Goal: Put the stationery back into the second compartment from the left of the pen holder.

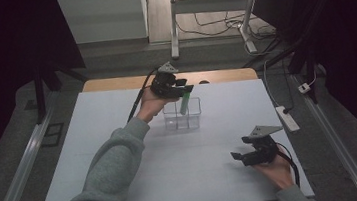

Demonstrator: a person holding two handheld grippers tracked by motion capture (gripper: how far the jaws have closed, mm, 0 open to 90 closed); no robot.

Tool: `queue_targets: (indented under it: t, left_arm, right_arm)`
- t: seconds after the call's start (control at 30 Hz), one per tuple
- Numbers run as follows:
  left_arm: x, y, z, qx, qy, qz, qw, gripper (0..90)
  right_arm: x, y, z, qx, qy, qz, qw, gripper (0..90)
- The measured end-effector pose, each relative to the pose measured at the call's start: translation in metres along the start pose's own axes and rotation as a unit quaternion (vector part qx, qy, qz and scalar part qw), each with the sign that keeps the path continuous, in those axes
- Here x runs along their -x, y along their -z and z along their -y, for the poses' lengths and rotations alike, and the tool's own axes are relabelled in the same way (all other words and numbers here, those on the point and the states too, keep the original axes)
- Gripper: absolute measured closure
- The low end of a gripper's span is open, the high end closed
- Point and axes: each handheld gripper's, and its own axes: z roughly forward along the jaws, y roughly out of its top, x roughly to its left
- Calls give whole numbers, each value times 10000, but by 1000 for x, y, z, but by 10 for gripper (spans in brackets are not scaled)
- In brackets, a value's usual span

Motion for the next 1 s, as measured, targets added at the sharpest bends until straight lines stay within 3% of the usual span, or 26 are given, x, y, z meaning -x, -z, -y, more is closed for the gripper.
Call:
queue_targets:
  t: [0.23, 0.47, 1.0]
  left_arm:
    - [-1, 6, 5, 2, -50, 67, 10000, 453]
    - [1, 12, 11, -156, -187, 10, 9997, 450]
    - [5, 40, 41, -326, -211, -57, 9992, 454]
  right_arm:
    - [0, -1, 0, 2, -4, -11, 10000, 216]
    - [0, 0, 0, 18, 5, 7, 10000, 217]
    - [-1, 0, -1, 30, 39, 18, 10000, 217]
